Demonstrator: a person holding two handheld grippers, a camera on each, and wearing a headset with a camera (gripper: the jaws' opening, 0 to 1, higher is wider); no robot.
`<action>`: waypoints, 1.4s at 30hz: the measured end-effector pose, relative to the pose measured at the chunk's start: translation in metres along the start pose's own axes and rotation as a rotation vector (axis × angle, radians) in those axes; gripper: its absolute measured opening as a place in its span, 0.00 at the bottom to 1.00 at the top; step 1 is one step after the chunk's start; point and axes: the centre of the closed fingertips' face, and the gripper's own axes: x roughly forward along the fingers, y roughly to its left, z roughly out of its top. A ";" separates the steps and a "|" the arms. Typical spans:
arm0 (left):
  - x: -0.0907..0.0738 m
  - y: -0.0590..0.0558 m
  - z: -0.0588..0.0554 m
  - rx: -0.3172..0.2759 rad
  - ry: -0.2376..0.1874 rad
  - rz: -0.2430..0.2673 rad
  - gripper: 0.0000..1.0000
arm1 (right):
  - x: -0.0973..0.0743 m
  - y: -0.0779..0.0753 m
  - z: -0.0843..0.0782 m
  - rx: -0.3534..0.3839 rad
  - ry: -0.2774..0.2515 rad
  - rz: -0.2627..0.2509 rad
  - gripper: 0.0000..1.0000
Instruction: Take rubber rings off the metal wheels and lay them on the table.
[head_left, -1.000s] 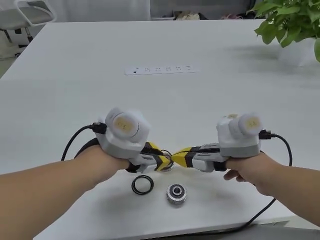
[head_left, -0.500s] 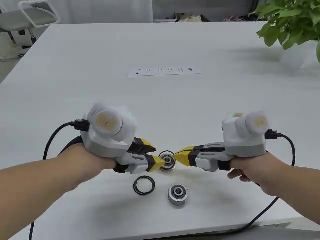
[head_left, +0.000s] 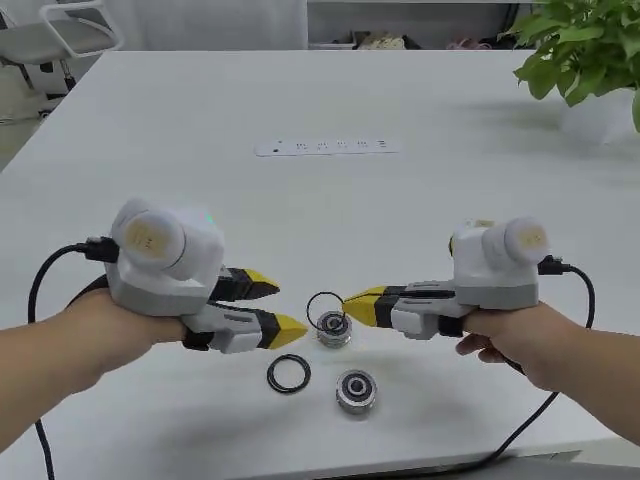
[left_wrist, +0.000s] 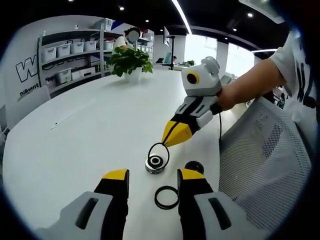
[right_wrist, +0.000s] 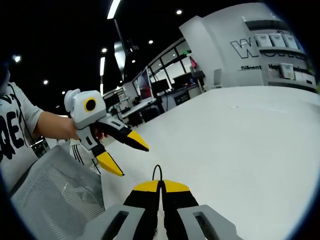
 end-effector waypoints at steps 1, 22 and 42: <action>-0.004 -0.001 0.000 0.000 -0.004 0.002 0.38 | 0.000 0.002 0.000 -0.001 0.002 0.006 0.00; -0.047 -0.016 -0.012 0.005 -0.019 0.018 0.62 | 0.014 0.031 -0.006 -0.021 0.059 0.093 0.00; -0.069 -0.020 -0.024 -0.004 -0.025 0.037 0.68 | 0.033 0.043 -0.031 -0.037 0.164 0.137 0.00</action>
